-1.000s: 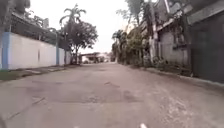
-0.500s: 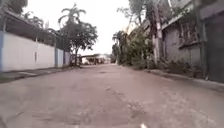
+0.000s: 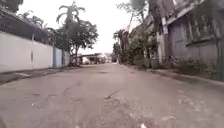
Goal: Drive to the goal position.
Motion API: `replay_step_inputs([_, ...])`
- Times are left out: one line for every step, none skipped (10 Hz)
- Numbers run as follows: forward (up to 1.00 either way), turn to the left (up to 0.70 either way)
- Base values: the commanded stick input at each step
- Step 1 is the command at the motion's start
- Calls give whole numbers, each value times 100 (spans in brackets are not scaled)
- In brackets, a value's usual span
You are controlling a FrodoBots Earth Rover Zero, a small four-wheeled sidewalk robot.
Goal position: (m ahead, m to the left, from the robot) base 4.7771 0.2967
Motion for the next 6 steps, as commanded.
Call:
replay_step_inputs([100, 0])
replay_step_inputs([100, 0])
replay_step_inputs([100, 0])
replay_step_inputs([100, 0])
replay_step_inputs([100, 0])
replay_step_inputs([100, 0])
